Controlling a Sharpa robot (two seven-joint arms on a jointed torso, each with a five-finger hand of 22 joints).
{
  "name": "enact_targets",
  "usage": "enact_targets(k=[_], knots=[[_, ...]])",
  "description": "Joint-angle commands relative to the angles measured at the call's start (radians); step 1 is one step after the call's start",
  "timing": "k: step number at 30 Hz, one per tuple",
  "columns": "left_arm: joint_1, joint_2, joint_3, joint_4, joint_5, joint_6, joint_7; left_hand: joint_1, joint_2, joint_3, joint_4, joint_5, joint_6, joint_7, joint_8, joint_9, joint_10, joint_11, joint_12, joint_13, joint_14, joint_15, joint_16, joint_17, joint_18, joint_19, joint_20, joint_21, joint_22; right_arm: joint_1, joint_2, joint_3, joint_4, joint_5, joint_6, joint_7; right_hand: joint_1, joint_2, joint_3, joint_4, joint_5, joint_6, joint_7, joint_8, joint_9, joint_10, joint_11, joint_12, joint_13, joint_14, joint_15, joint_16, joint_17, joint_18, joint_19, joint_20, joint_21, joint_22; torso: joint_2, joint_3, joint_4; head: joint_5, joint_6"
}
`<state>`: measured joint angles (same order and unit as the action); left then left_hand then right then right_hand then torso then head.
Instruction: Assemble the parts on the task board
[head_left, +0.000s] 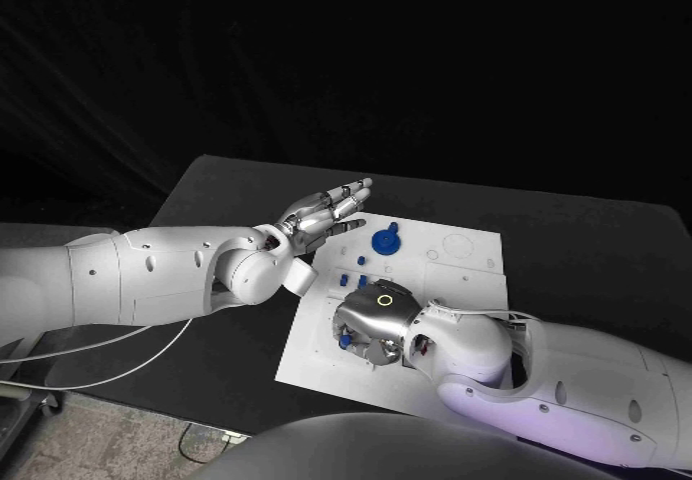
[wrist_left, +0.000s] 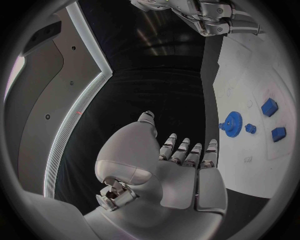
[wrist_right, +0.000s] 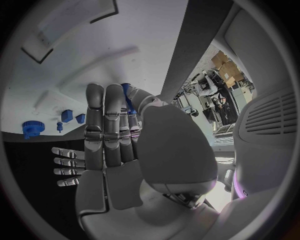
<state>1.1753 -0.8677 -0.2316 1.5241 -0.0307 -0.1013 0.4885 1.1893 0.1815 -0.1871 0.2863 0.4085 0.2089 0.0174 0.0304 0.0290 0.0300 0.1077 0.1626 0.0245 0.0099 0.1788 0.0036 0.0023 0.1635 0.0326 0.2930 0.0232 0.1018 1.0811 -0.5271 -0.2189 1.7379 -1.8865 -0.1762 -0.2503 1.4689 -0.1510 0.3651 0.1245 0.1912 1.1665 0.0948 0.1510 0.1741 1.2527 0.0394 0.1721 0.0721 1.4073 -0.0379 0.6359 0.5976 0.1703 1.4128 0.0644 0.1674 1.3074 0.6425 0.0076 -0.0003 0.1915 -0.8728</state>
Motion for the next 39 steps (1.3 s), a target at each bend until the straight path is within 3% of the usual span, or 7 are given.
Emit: enact_targets(k=[1,7,16,18,29,35,39], knots=[[-0.001,0.001,0.0,0.001,-0.007,0.024,0.005,-0.001,0.011,-0.006,0.0,0.005,-0.002,0.004,0.003,0.001,-0.001,0.006,0.003,0.002,-0.001,0.006,0.002,0.002,0.009,0.009,0.0,0.004,-0.001,-0.001,0.001,0.0,0.0,-0.016,-0.001,-0.004,0.0,0.004,0.001,-0.01,0.005,-0.005,0.007,-0.004,0.018,-0.006,0.004,-0.012,0.0,0.001,0.003,-0.002,0.0,0.002,-0.001,0.0,-0.019,0.031,0.0,0.0005,0.0,-0.002,0.0],[-0.001,0.002,0.0,0.0,-0.007,0.027,0.002,0.0,0.014,-0.006,0.0,0.005,0.005,0.009,0.004,0.002,-0.001,0.005,0.002,0.001,-0.001,0.007,0.002,0.001,0.009,0.009,0.0,0.004,-0.001,-0.002,-0.001,0.0,0.001,-0.03,0.024,-0.01,-0.016,-0.016,0.004,-0.015,-0.013,-0.089,0.005,-0.057,0.004,-0.077,0.022,-0.046,-0.004,-0.027,0.005,-0.011,0.0,0.009,-0.028,0.004,-0.083,0.021,0.0,0.0,-0.0001,-0.002,0.0],[-0.001,0.004,0.0,-0.001,-0.007,0.03,-0.001,0.001,0.016,-0.007,0.0,0.006,0.01,0.016,0.006,0.003,-0.002,0.003,0.003,0.001,-0.001,0.008,0.002,0.002,0.008,0.009,0.0,0.004,-0.001,-0.003,-0.002,0.0,0.003,-0.041,0.036,-0.012,-0.029,-0.032,0.003,-0.02,-0.03,-0.123,0.005,-0.078,0.001,-0.132,0.029,-0.06,-0.001,-0.047,0.003,-0.009,0.003,0.009,-0.043,0.004,-0.089,0.022,0.0,0.0003,0.001,-0.003,0.0],[-0.001,0.003,0.0,-0.001,-0.005,0.031,-0.002,0.001,0.017,-0.008,-0.001,0.006,0.012,0.019,0.006,0.003,-0.002,0.002,0.002,0.001,-0.001,0.008,0.002,0.002,0.008,0.009,0.0,0.004,-0.001,-0.004,-0.003,0.0,0.004,-0.044,0.034,-0.012,-0.034,-0.036,0.001,-0.02,-0.037,-0.151,-0.014,-0.088,-0.004,-0.152,0.035,-0.062,0.001,-0.054,0.008,-0.008,0.004,0.008,-0.049,0.007,-0.092,0.021,0.0,0.0002,0.0006,-0.002,0.0],[-0.001,0.002,0.0,-0.001,0.0,0.033,-0.004,0.002,0.017,-0.008,-0.001,0.007,0.015,0.022,0.007,0.003,-0.001,0.002,0.005,0.002,0.0,0.008,0.003,0.002,0.008,0.009,0.0,0.004,-0.001,-0.005,-0.015,0.0,0.009,-0.05,-0.012,0.007,-0.038,-0.038,-0.003,-0.022,-0.044,-0.177,-0.03,-0.088,-0.006,-0.169,0.037,-0.056,0.006,-0.061,0.01,-0.004,0.006,0.008,-0.054,0.009,-0.094,0.021,0.0,0.0002,0.0006,0.0,0.0],[-0.001,0.001,0.0,-0.001,0.0,0.033,-0.007,0.005,0.019,-0.009,-0.003,0.011,0.025,0.03,0.009,0.005,0.001,0.0,0.008,0.002,0.0,0.009,0.003,0.002,0.008,0.01,0.0,0.005,-0.001,-0.006,-0.027,0.0,0.014,-0.05,-0.07,0.033,-0.034,-0.028,0.0,-0.025,-0.046,-0.152,-0.013,-0.073,0.004,-0.151,0.034,-0.027,0.02,-0.066,0.009,0.002,0.009,0.009,-0.055,0.01,-0.094,0.022,0.0,0.0002,0.0002,0.002,0.0],[-0.001,0.001,0.0,-0.002,0.0,0.034,-0.009,0.007,0.019,-0.009,-0.003,0.012,0.03,0.034,0.011,0.006,0.001,-0.002,0.009,0.002,0.0,0.009,0.003,0.002,0.008,0.01,0.0,0.005,0.0,-0.008,-0.035,0.0,0.019,-0.047,-0.096,0.049,-0.025,-0.021,0.002,-0.034,-0.042,-0.134,-0.002,-0.064,0.011,-0.103,0.02,0.021,0.043,-0.069,0.005,0.008,0.011,0.01,-0.055,0.008,-0.092,0.023,0.0,0.0001,0.0002,0.002,0.0]])
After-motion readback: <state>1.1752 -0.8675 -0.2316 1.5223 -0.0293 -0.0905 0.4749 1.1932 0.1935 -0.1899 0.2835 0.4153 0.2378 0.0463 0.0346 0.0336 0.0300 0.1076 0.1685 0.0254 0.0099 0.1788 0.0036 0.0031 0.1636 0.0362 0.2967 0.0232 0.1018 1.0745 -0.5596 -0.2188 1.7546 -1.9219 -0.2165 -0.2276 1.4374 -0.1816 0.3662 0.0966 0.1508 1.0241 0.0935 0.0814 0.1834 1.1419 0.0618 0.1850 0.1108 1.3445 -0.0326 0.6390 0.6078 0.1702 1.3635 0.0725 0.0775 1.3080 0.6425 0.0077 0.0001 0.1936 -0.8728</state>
